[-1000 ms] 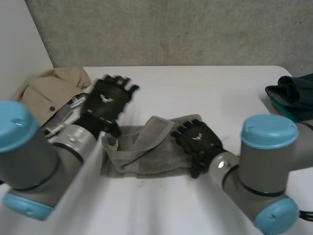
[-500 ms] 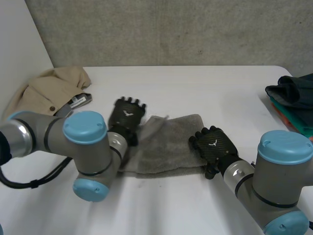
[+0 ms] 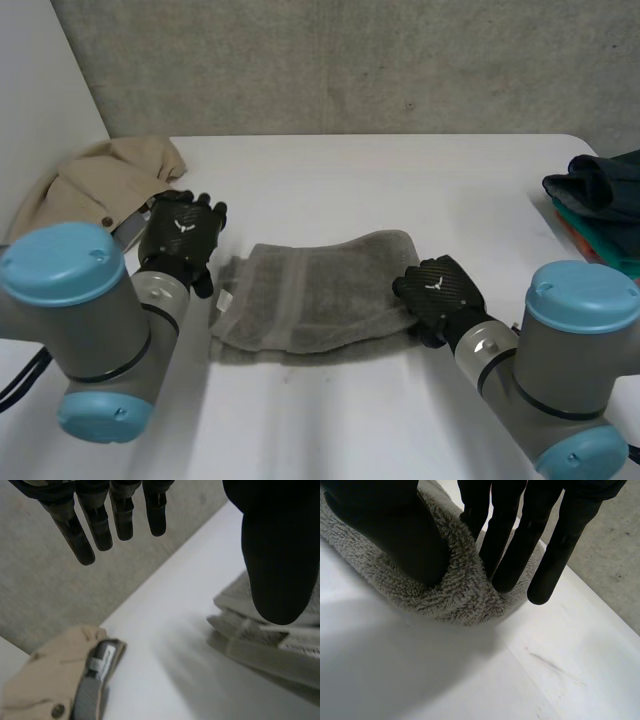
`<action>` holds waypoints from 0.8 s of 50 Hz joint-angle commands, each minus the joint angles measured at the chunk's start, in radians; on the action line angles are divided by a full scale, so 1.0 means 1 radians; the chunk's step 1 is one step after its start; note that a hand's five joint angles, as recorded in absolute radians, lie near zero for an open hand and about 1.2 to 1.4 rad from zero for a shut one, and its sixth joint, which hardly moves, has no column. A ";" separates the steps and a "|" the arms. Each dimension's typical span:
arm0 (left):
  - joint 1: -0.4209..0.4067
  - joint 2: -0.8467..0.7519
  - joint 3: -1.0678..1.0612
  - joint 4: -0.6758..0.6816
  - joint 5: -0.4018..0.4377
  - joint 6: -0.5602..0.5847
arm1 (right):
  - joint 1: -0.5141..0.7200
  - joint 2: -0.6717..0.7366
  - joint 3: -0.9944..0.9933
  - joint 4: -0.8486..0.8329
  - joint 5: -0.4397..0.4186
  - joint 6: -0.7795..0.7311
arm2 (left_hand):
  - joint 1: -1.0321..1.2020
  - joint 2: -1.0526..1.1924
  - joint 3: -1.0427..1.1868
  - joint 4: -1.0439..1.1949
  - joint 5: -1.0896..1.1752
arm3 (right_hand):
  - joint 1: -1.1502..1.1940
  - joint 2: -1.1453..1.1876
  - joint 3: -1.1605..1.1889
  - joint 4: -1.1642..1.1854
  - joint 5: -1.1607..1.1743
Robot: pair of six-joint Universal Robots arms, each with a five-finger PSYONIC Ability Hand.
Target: Fold the laundry.
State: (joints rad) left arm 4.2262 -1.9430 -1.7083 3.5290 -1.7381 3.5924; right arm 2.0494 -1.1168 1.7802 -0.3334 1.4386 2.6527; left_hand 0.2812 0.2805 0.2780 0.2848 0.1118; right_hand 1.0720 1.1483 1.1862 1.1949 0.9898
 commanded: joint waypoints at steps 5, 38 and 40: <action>-0.023 0.150 -0.039 -0.001 0.002 -0.001 | -0.228 -0.167 0.117 0.086 0.011 -0.233 | 0.000 0.001 0.003 -0.004 -0.005 | 0.324 0.248 0.210 0.201 0.232; -0.170 0.133 0.097 -0.013 -0.011 -0.233 | 0.074 -0.310 0.007 -0.004 -0.058 0.175 | 0.011 0.012 0.014 0.008 0.006 | -0.897 -0.974 -1.012 -1.020 -0.990; -0.190 0.119 0.119 -0.015 -0.011 -0.245 | 0.029 -0.314 -0.002 0.048 -0.069 0.260 | 0.023 0.024 0.026 0.020 0.018 | -0.897 -0.974 -1.012 -1.020 -0.990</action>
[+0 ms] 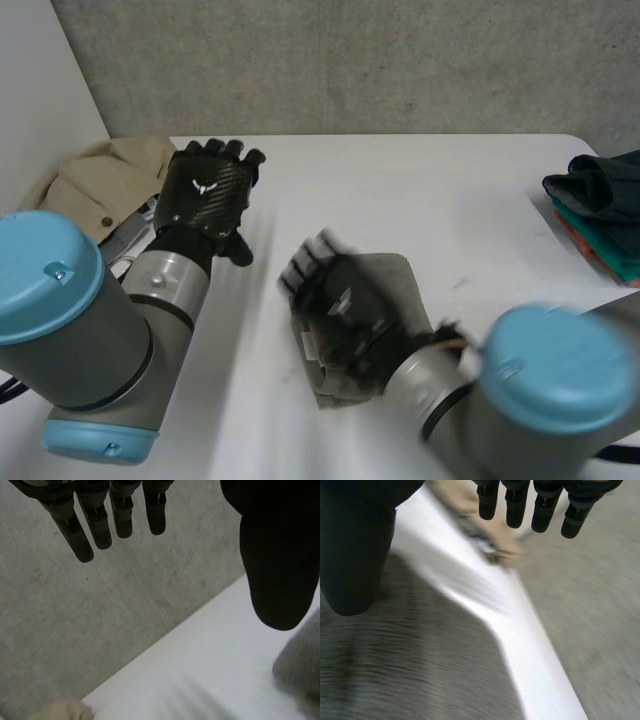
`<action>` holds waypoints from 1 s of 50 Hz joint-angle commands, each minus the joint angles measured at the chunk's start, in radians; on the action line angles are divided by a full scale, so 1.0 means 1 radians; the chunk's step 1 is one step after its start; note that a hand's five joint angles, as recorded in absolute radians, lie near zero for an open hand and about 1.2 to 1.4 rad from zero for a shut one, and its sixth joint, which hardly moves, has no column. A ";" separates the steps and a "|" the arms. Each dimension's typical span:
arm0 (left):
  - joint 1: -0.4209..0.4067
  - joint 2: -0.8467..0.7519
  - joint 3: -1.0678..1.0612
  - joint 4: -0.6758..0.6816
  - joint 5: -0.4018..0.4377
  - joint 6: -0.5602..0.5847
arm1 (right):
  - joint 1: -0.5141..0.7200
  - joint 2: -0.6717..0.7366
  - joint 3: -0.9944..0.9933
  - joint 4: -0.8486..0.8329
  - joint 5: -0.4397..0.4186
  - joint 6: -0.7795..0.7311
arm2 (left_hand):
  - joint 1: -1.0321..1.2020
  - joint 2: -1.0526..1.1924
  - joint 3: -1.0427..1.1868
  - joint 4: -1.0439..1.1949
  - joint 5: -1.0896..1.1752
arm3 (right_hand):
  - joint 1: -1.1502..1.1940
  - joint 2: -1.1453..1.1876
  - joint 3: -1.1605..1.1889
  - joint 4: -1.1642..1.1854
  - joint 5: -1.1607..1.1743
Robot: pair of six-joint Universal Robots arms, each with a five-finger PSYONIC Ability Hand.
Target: Fold the laundry.
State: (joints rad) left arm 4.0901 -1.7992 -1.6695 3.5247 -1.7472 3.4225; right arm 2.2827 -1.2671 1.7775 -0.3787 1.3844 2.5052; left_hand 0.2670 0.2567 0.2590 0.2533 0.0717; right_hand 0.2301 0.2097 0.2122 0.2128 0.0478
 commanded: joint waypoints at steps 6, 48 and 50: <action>-0.151 -0.132 0.169 -0.049 -0.002 -0.103 | -0.313 -0.134 -0.070 0.309 -0.059 0.504 | 0.131 0.141 0.139 0.145 0.152 | -0.056 -0.035 -0.038 -0.038 -0.048; -0.139 -0.157 0.312 -0.287 -0.028 -0.094 | -0.216 -0.058 -0.005 0.244 0.021 0.204 | 0.026 0.036 0.034 0.040 0.046 | -0.056 -0.035 -0.038 -0.038 -0.048; -0.117 -0.146 0.318 -0.285 0.059 -0.094 | -0.189 -0.081 0.072 0.207 0.016 0.204 | 0.026 0.036 0.034 0.040 0.046 | -0.056 -0.035 -0.038 -0.038 -0.048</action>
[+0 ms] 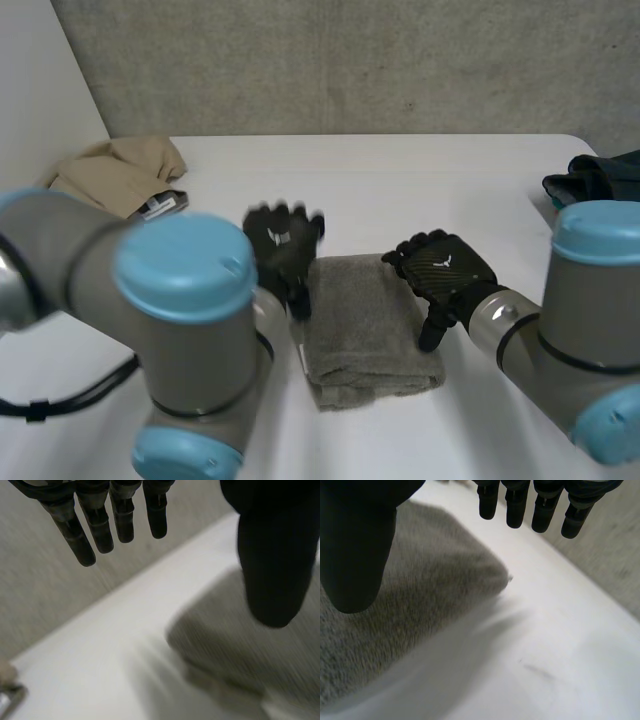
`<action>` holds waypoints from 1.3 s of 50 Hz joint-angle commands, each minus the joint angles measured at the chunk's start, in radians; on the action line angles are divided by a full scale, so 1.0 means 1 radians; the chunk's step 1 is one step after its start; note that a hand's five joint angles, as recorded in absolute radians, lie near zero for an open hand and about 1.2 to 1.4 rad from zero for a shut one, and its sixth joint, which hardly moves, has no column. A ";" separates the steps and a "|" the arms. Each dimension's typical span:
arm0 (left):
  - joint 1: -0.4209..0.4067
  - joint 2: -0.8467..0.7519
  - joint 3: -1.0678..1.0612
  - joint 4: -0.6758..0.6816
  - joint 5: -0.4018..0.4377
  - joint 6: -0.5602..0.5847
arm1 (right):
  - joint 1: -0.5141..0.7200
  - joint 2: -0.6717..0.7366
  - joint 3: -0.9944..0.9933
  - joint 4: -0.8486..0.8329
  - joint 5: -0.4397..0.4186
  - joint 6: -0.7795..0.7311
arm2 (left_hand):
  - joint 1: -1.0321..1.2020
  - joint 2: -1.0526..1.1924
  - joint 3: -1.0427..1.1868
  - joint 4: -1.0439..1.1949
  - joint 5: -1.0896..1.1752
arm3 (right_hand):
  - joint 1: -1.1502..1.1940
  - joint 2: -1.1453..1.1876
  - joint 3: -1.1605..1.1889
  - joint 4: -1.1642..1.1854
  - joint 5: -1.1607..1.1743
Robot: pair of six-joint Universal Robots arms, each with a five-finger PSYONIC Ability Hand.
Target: Fold the laundry.
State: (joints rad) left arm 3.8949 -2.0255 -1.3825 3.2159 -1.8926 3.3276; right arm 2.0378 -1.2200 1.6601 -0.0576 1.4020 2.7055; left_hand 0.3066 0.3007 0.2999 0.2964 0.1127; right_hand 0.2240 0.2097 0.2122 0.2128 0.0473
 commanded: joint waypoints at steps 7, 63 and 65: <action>0.138 0.087 0.063 -0.013 0.653 -0.010 | 0.113 -0.115 0.339 -0.257 -0.001 0.002 | -0.020 -0.014 -0.013 -0.009 0.000 | -0.049 -0.035 -0.038 -0.038 -0.047; 0.193 0.195 0.103 -0.065 0.739 -0.013 | -0.413 0.010 -0.304 -0.610 -0.098 0.206 | -0.090 -0.084 -0.083 -0.080 -0.071 | 1.172 1.187 1.184 1.183 1.174; 0.193 0.195 0.100 -0.065 0.739 -0.013 | -0.507 0.022 -0.358 -0.617 -0.164 0.258 | -0.090 -0.084 -0.083 -0.080 -0.071 | 1.172 1.187 1.184 1.183 1.174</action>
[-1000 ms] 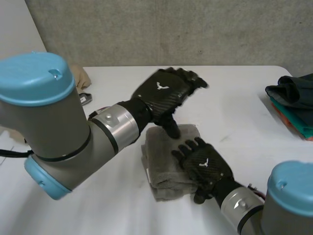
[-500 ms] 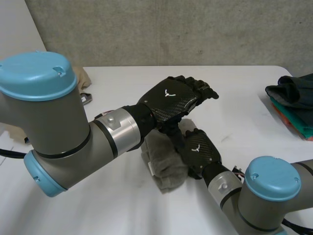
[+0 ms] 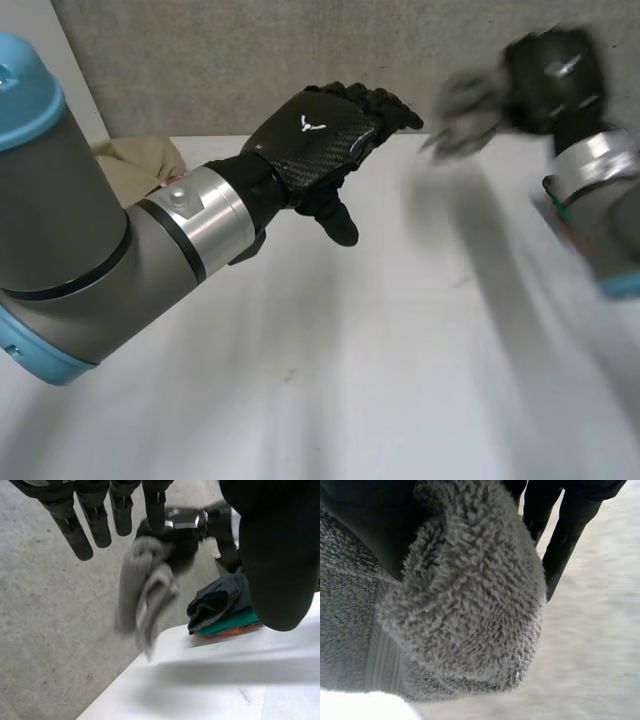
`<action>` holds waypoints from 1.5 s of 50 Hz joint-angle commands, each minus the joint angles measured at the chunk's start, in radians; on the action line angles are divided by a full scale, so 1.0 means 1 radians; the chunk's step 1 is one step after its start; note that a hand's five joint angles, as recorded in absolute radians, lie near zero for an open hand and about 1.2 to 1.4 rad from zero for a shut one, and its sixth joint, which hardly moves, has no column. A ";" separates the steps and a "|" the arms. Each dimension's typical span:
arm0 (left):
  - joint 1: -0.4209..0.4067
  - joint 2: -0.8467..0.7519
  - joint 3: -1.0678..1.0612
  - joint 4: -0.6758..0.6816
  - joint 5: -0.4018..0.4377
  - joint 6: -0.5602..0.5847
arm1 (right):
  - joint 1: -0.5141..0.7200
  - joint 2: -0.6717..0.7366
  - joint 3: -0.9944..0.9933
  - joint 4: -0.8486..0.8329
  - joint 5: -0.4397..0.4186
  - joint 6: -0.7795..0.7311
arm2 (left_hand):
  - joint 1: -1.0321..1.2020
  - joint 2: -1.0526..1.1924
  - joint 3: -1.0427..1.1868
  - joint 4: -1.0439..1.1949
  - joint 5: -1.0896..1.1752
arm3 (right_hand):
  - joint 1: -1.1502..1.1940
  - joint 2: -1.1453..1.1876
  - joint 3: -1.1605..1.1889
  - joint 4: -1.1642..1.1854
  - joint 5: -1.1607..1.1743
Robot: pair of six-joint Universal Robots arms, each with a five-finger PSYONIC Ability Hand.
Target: Fold the laundry.
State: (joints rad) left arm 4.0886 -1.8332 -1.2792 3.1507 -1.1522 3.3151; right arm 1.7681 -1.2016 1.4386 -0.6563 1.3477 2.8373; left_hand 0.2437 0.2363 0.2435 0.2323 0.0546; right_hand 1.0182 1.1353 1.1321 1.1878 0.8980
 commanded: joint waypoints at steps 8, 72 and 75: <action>-0.007 -0.009 -0.022 0.000 -0.001 0.000 | -0.472 0.226 -0.250 -0.089 -0.389 0.290 | -0.030 -0.023 -0.030 -0.019 -0.016 | 0.378 0.261 0.264 0.208 0.324; 0.393 0.152 0.024 0.034 -0.276 0.027 | -0.161 -0.441 0.305 0.127 -0.346 0.067 | -0.030 -0.023 -0.030 -0.019 -0.016 | -0.844 -0.961 -0.958 -1.013 -0.898; 0.495 0.077 -0.011 0.029 -0.273 0.162 | -0.087 -0.428 0.391 0.159 -0.344 0.051 | -0.030 -0.023 -0.030 -0.019 -0.016 | -0.844 -0.961 -0.958 -1.013 -0.898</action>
State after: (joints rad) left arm 4.3863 -1.6766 -1.2401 3.2084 -1.4154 3.2820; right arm 1.5593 -1.6329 1.6657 -0.5035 1.0314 2.9106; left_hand 0.2437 0.2363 0.2436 0.2322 0.0546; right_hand 0.2393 0.2123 0.2142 0.2144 0.0483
